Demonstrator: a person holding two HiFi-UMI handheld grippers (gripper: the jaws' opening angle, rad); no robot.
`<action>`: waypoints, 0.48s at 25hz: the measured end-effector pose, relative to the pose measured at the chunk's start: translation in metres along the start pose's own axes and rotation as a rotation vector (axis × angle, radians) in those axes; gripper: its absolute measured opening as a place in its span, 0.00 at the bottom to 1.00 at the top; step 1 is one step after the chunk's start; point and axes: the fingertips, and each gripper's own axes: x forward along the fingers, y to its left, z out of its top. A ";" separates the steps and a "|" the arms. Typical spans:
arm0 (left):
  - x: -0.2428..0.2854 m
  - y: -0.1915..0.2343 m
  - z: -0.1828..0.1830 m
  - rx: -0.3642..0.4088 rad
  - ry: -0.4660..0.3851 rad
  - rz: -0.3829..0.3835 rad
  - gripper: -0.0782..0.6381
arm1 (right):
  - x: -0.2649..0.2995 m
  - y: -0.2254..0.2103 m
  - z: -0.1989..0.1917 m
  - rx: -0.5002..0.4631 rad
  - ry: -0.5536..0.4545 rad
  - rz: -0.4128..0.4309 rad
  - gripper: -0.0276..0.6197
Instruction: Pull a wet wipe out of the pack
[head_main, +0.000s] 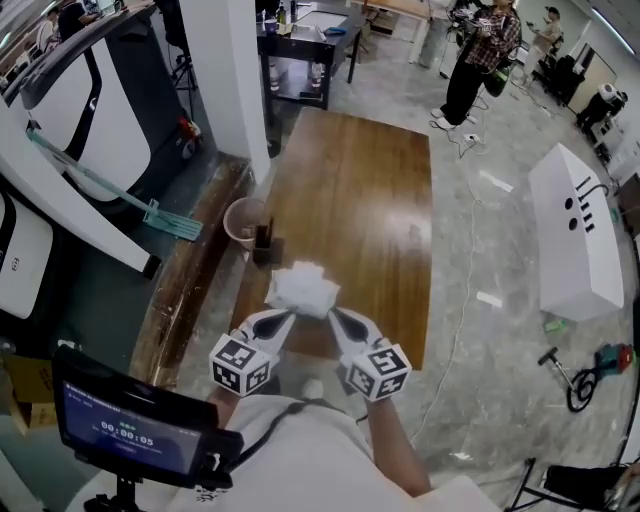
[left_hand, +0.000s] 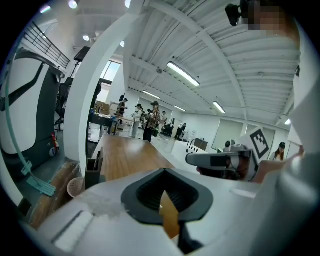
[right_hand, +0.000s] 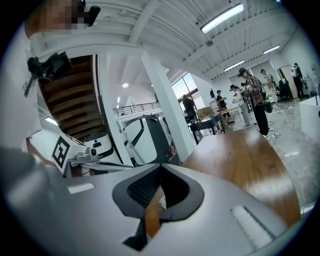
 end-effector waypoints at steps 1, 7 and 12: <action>0.002 0.007 -0.002 0.004 0.015 0.001 0.11 | 0.005 0.001 0.000 -0.007 0.003 -0.006 0.05; 0.022 0.043 -0.017 0.069 0.135 -0.014 0.11 | 0.033 0.000 -0.008 -0.028 0.034 -0.073 0.06; 0.043 0.061 -0.032 0.138 0.215 -0.048 0.14 | 0.051 -0.006 -0.022 -0.027 0.061 -0.130 0.06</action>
